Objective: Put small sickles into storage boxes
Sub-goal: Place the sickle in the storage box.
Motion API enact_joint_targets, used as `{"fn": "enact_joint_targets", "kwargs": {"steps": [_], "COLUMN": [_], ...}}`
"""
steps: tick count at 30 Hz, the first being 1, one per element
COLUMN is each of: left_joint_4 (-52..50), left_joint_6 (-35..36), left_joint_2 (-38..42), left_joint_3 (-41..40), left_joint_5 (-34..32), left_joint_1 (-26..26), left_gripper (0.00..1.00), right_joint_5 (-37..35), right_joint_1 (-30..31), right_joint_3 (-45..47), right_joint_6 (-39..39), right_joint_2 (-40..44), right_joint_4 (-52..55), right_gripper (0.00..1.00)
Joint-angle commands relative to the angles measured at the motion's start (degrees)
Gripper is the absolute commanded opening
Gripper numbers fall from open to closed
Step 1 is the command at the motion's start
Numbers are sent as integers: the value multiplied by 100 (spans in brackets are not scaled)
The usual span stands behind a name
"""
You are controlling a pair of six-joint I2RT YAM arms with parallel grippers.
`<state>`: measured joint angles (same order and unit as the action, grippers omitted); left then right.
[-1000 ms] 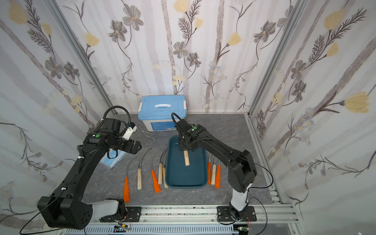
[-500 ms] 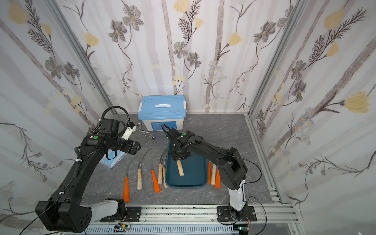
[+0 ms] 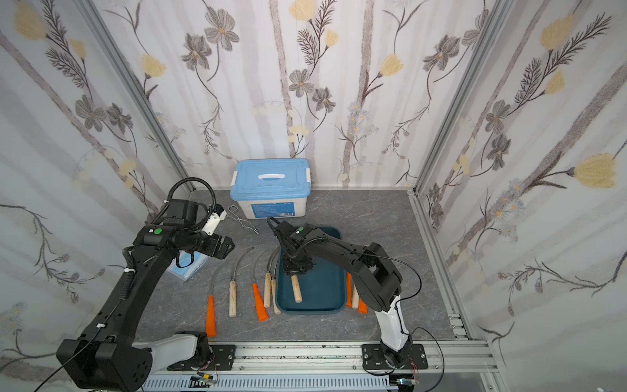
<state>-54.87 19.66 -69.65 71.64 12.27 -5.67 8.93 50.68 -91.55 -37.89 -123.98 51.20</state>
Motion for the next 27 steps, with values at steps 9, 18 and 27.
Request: {"fn": "enact_joint_targets", "kwargs": {"steps": [9,18,27], "left_joint_4": [117,118,143], "left_joint_6": [152,195,211], "left_joint_2": [48,30,21], "left_joint_3": [-18,-18,-18], "left_joint_5": [34,30,20], "left_joint_1": [4,0,5], "left_gripper": [100,100,100], "right_joint_5": [228,254,200], "right_joint_1": [14,10,-5], "right_joint_3": [-30,-133,-258], "right_joint_6": [-200,-219,-249], "right_joint_2": [-353,-519,-655], "right_joint_4": [-427,-540,-556], "right_gripper": [12,12,15]}}
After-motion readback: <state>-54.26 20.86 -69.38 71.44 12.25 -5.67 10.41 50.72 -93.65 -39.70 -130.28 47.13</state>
